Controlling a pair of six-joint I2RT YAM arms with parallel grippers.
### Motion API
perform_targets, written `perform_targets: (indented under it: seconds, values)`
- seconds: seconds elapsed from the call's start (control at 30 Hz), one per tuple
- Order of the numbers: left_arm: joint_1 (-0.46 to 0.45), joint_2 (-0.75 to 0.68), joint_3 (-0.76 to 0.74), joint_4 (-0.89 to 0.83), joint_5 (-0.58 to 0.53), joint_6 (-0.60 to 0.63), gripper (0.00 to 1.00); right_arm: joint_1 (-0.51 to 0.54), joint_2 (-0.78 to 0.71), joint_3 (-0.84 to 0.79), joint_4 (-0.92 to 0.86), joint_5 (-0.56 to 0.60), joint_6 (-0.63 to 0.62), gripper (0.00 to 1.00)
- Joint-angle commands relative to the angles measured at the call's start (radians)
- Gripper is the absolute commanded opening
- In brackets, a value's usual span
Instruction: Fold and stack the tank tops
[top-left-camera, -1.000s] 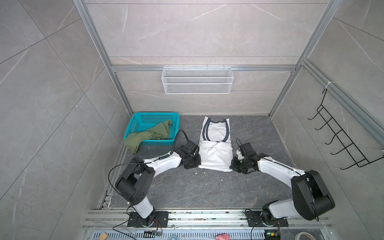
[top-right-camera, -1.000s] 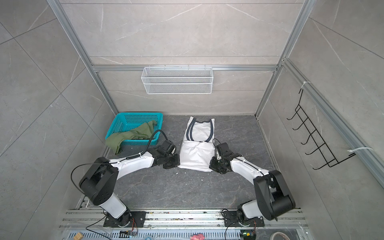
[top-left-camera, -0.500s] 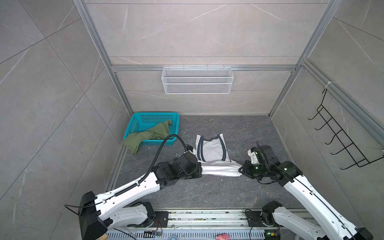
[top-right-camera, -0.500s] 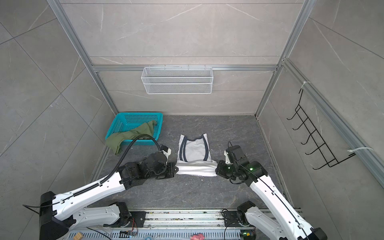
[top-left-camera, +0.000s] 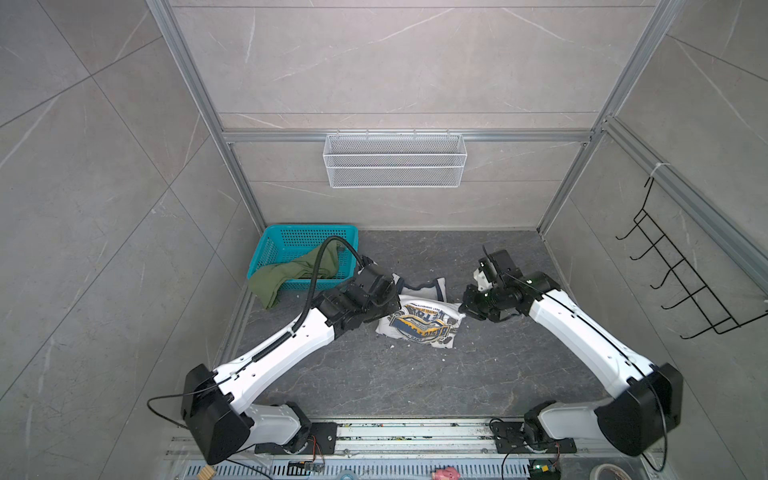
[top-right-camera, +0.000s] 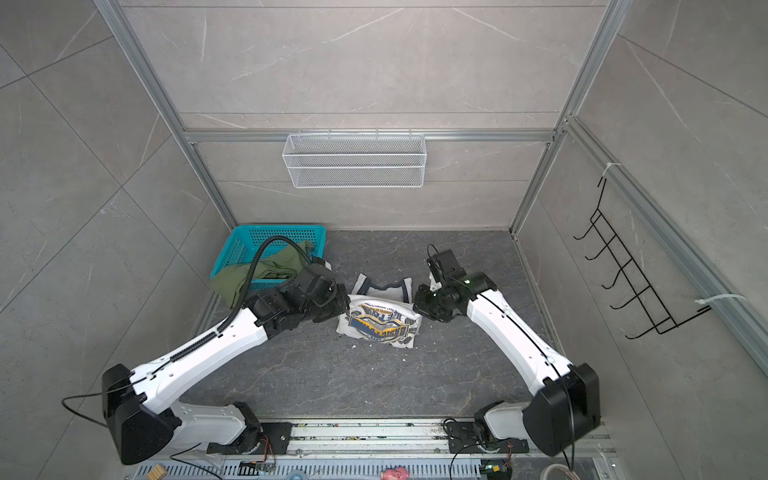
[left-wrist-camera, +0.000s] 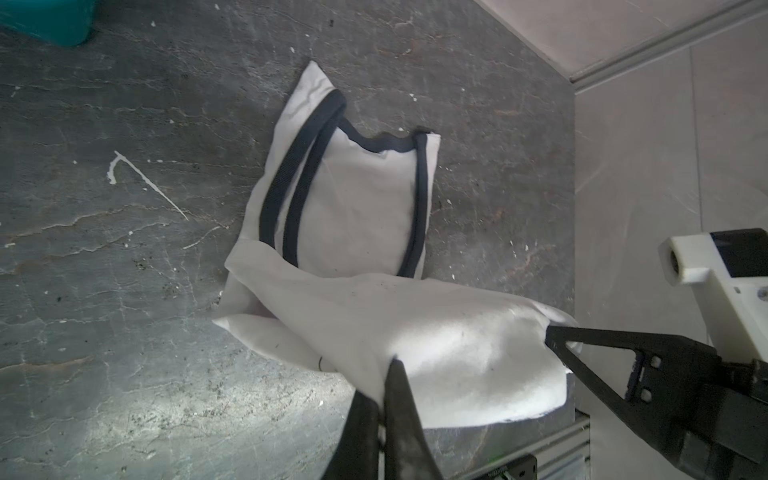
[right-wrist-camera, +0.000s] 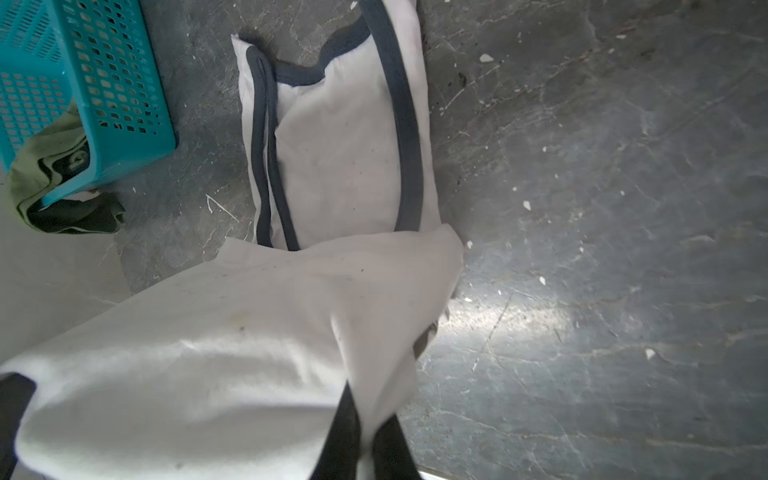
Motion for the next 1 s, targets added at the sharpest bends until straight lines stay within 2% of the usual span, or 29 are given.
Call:
perform_targets:
  seconds: [0.0, 0.27, 0.53, 0.6, 0.67, 0.77, 0.87, 0.97]
  values:
    - [0.060, 0.046, 0.066, 0.055, 0.027, 0.037, 0.00, -0.026, 0.091, 0.070, 0.041, -0.018, -0.038, 0.09]
    - [0.175, 0.259, 0.173, 0.088, 0.131, 0.065, 0.00, -0.089, 0.305, 0.190, 0.081, -0.041, -0.045, 0.12]
    - [0.242, 0.493, 0.339, 0.103, 0.199, 0.095, 0.05, -0.135, 0.479, 0.304, 0.110, -0.039, -0.047, 0.22]
    - [0.259, 0.565, 0.399, 0.102, 0.231, 0.117, 0.13, -0.147, 0.498, 0.320, 0.116, -0.024, -0.050, 0.34]
    - [0.277, 0.629, 0.475, 0.055, 0.246, 0.147, 0.27, -0.150, 0.495, 0.331, 0.111, 0.007, -0.066, 0.50]
    - [0.298, 0.648, 0.519, 0.009, 0.202, 0.196, 0.50, -0.150, 0.449, 0.313, 0.121, 0.038, -0.101, 0.63]
    - [0.309, 0.599, 0.496, -0.001, 0.143, 0.272, 0.62, -0.150, 0.358, 0.219, 0.194, 0.041, -0.145, 0.67]
    - [0.307, 0.530, 0.424, 0.020, 0.129, 0.341, 0.63, -0.141, 0.291, 0.122, 0.259, 0.029, -0.187, 0.68]
